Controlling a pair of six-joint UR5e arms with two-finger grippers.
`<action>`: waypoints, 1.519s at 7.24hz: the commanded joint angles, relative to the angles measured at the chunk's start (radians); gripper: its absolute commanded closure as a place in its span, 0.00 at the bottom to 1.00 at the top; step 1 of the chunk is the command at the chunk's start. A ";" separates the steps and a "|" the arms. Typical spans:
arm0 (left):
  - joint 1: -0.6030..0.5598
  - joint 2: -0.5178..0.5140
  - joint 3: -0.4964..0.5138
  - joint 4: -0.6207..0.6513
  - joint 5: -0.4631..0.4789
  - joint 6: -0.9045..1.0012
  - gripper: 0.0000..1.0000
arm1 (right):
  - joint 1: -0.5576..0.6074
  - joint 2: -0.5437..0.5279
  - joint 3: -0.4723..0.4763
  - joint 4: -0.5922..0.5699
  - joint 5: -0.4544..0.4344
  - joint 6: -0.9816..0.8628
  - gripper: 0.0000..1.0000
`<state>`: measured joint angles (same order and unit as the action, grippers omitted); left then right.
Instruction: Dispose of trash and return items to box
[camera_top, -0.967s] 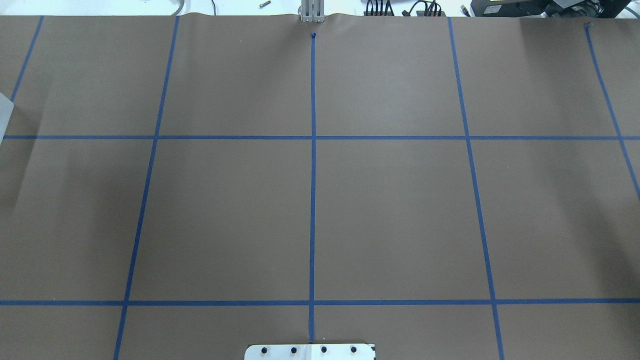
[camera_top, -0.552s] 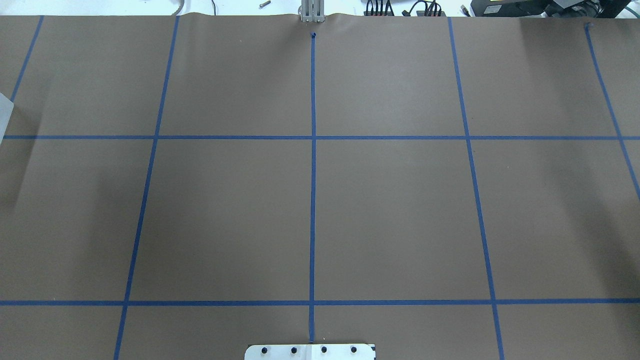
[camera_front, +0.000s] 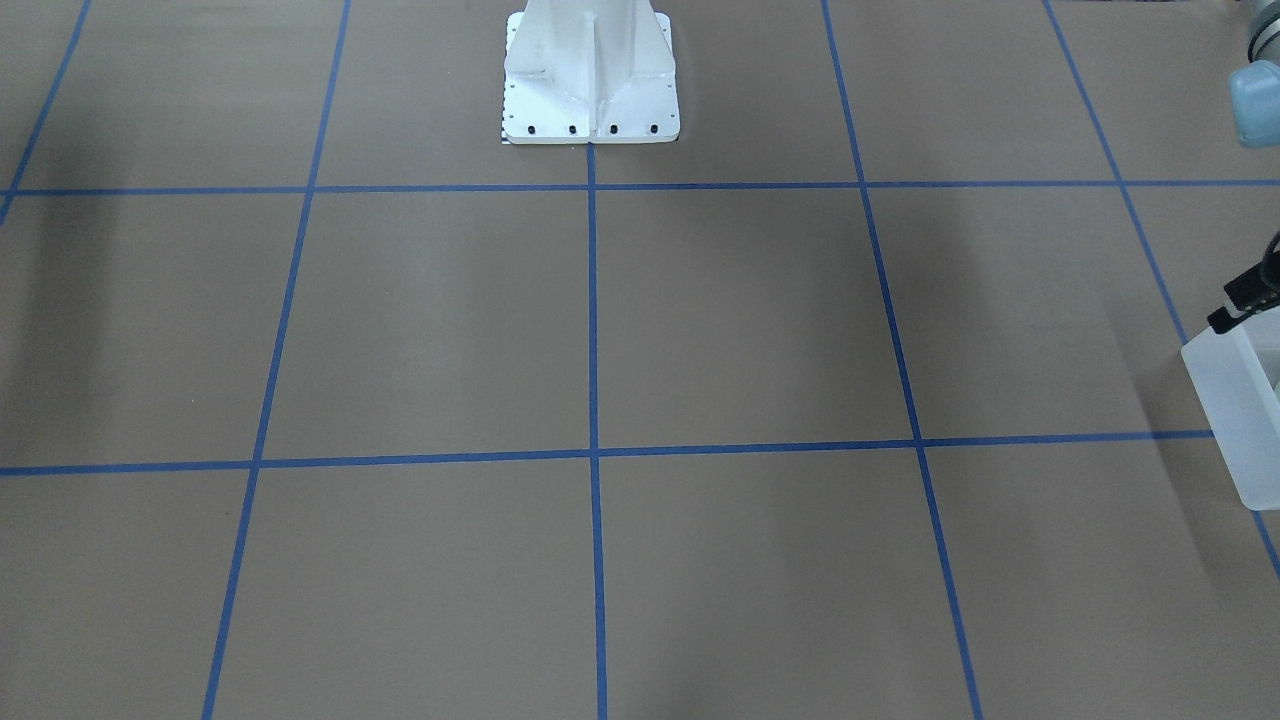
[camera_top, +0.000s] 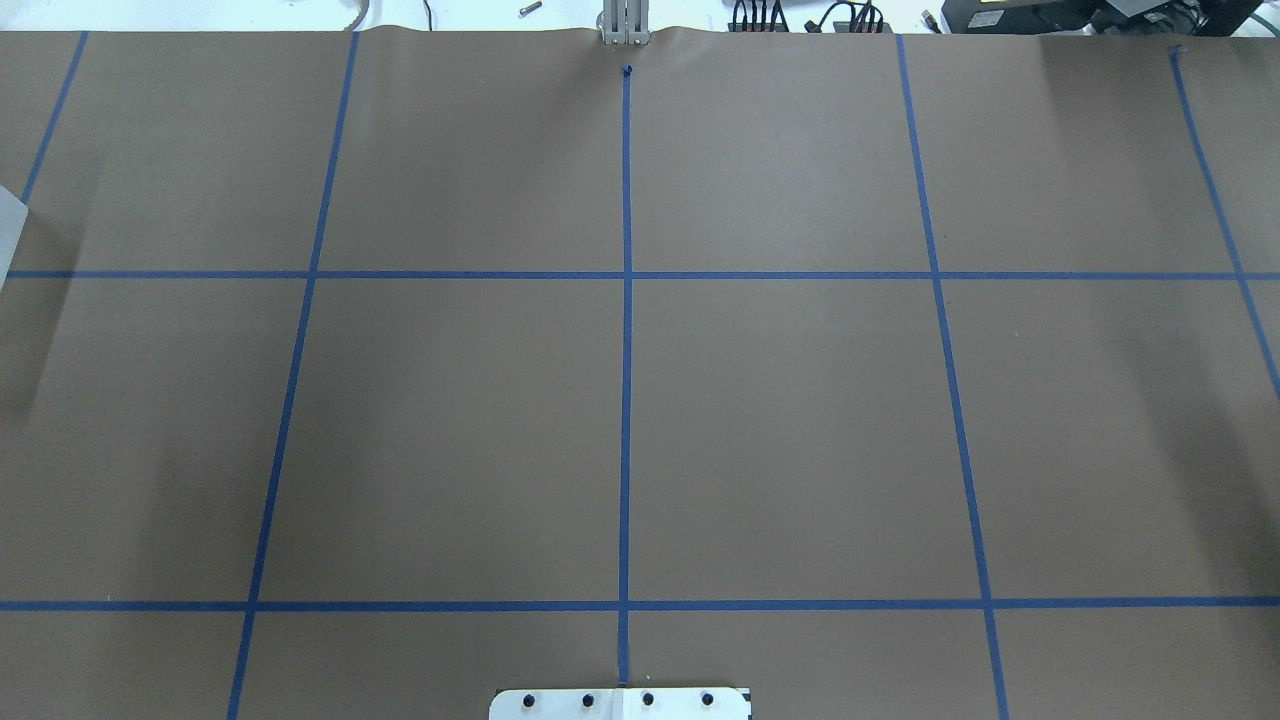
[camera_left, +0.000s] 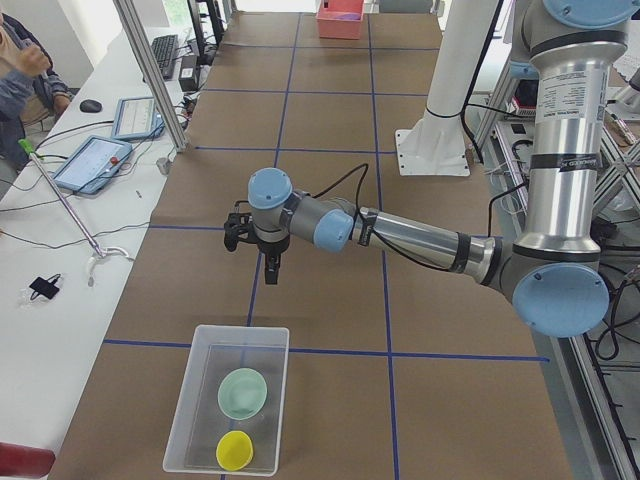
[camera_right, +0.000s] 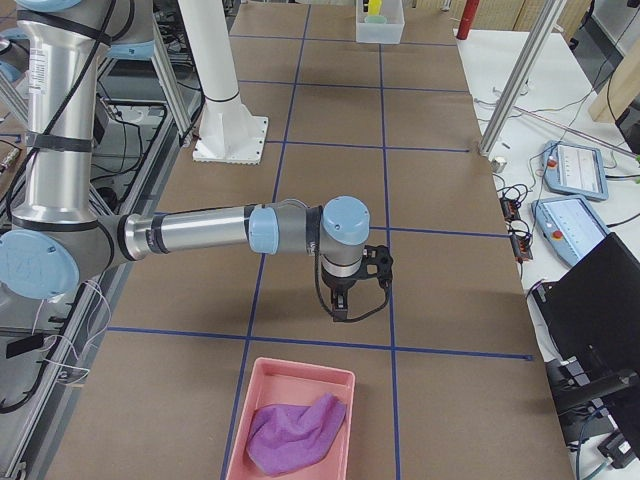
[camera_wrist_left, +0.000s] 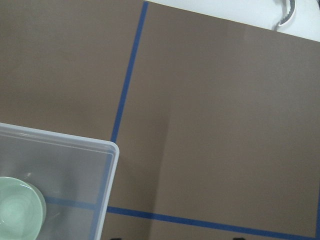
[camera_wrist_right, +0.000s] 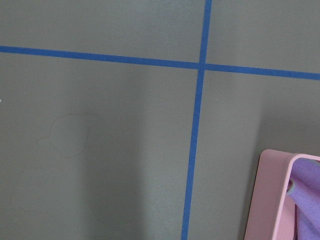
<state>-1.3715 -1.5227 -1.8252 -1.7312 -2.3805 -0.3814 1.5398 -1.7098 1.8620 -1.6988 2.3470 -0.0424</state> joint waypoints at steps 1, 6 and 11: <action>-0.015 0.102 -0.054 0.004 0.039 0.128 0.01 | 0.002 -0.007 0.006 0.001 -0.011 -0.001 0.00; -0.105 0.155 -0.051 -0.016 -0.043 0.220 0.01 | 0.002 -0.005 0.075 0.001 -0.020 0.006 0.00; -0.118 0.067 0.087 -0.083 0.007 0.220 0.01 | 0.002 -0.008 0.074 -0.001 -0.012 0.003 0.00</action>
<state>-1.4880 -1.4390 -1.7630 -1.8017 -2.3879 -0.1633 1.5422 -1.7168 1.9440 -1.6986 2.3384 -0.0374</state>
